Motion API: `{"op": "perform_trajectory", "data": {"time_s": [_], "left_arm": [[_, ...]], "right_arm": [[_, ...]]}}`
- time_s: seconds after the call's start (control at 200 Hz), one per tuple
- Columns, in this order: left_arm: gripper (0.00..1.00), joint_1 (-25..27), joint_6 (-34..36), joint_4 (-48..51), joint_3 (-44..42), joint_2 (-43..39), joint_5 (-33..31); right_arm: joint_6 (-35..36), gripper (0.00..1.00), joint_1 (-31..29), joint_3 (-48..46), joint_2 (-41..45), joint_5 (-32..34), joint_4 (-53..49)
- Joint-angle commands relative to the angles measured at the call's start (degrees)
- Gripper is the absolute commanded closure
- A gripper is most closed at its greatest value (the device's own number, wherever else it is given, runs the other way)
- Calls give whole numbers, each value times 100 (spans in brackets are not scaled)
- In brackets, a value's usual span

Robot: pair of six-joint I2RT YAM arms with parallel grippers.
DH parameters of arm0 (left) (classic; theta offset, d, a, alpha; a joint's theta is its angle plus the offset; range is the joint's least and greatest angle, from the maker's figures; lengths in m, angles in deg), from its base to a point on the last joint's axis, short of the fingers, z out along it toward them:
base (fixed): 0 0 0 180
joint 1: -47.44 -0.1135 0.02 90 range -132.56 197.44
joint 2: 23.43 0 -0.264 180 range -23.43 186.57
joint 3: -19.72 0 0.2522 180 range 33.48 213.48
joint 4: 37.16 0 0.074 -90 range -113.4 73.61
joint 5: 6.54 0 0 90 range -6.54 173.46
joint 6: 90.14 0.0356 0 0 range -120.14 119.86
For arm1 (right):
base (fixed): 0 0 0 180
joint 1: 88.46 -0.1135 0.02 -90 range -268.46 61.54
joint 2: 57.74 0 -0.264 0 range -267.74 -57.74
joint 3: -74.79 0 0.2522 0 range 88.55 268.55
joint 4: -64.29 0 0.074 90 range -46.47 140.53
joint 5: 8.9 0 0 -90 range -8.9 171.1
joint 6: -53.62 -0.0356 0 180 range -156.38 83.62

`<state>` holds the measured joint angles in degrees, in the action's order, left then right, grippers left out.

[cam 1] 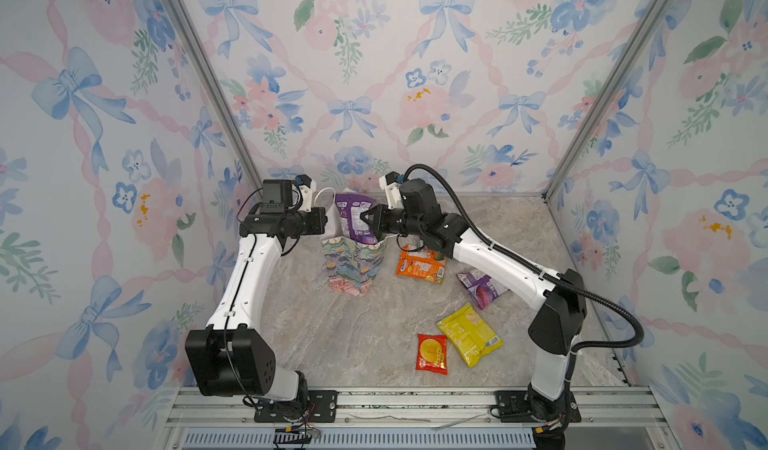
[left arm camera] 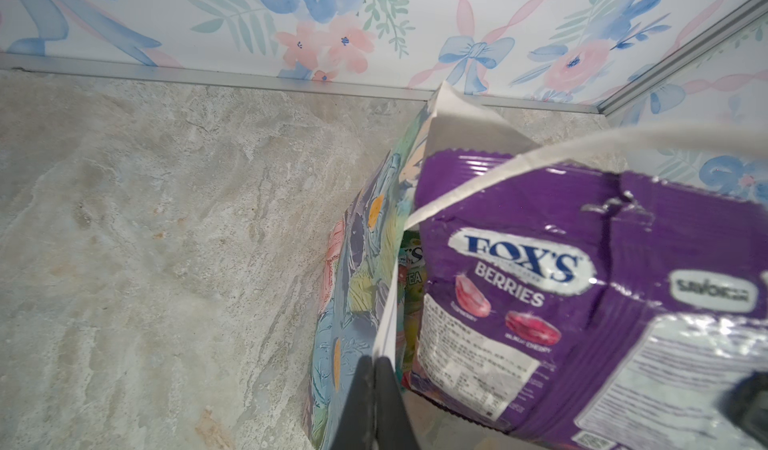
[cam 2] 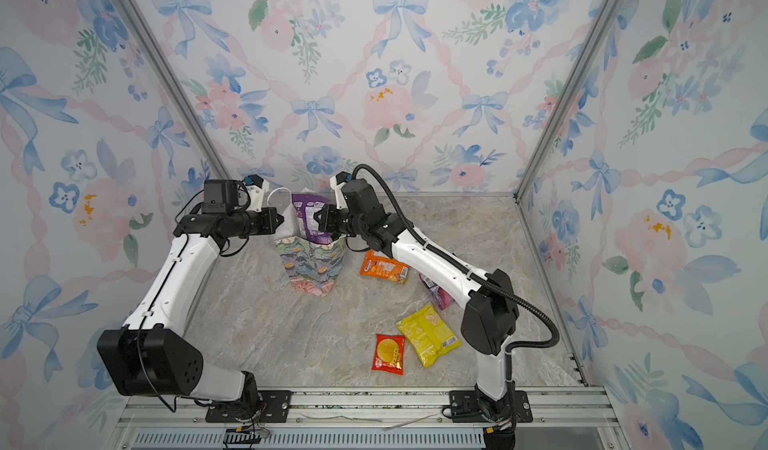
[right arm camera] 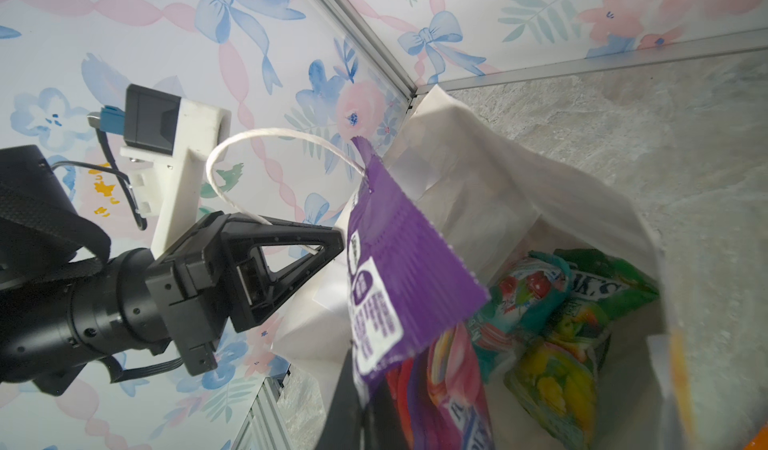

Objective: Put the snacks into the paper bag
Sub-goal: 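Carry the purple packet with the right gripper over the bag opening, then lower the purple packet into the bag and open the right gripper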

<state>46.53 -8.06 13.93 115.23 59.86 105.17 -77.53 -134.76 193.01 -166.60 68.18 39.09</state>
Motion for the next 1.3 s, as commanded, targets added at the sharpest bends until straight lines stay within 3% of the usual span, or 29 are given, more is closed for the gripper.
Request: {"op": "perform_trajectory", "data": {"time_s": [0.0, 0.955, 1.055, 1.185, 1.295], "left_arm": [[100, -33, 86, 109, -116, -110, -2], [100, -48, 84, 99, -101, -119, 32], [100, -42, 88, 101, -100, -113, 22], [100, -49, 87, 100, -101, -114, 21], [100, -44, 89, 100, -99, -112, 26]], "right_arm": [[11, 100, -51, -110, 382, 124, 332], [-192, 100, -29, -753, 596, 344, 385], [-236, 82, -10, -750, 552, 339, 428], [-134, 35, 18, -508, 491, 309, 336], [114, 21, 19, -24, 372, 343, 45]]}}
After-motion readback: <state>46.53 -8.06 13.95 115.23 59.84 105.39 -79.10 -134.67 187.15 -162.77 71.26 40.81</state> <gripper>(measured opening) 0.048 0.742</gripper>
